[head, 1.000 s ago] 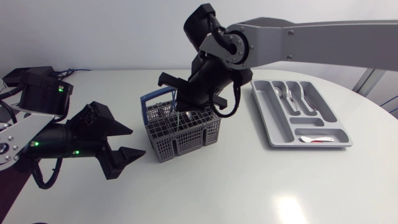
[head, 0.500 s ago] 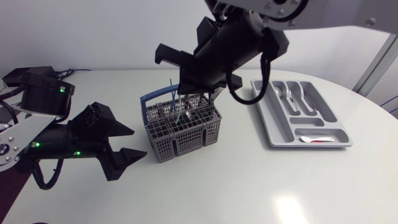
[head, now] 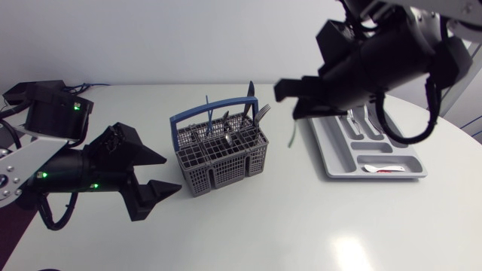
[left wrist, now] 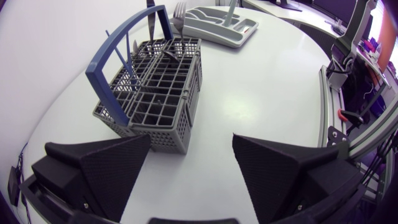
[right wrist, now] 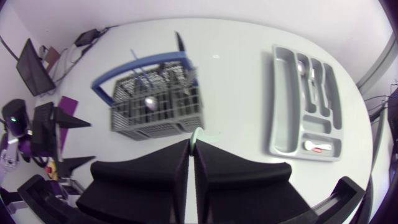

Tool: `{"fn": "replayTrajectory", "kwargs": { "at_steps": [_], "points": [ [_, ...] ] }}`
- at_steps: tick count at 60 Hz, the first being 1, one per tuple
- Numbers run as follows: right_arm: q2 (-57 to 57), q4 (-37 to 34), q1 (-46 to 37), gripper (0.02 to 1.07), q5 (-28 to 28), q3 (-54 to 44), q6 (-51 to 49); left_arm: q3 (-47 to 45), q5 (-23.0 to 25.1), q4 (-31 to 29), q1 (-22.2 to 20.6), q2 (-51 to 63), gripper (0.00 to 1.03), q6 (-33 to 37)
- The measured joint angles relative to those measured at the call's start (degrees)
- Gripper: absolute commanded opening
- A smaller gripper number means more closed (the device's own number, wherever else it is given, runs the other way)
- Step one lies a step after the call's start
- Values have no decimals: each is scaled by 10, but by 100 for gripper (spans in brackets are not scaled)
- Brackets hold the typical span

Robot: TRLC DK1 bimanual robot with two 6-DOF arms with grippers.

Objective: Unload the cutlery basket into the drawer organizer.

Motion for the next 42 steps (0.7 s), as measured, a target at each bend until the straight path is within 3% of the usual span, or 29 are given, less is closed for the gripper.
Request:
{"fn": "replayTrajectory", "kwargs": {
  "at_steps": [12, 23, 42],
  "points": [
    [-25, 58, -143, 8, 35, -137, -132, 42, 0, -5, -28, 24, 96, -20],
    [-23, 159, -266, 8, 52, -214, -249, 97, 0, -8, -49, 70, 96, -45],
    [24, 277, -359, 9, 85, -254, -379, 170, 0, -6, -64, 150, 96, -95]
  ]
}}
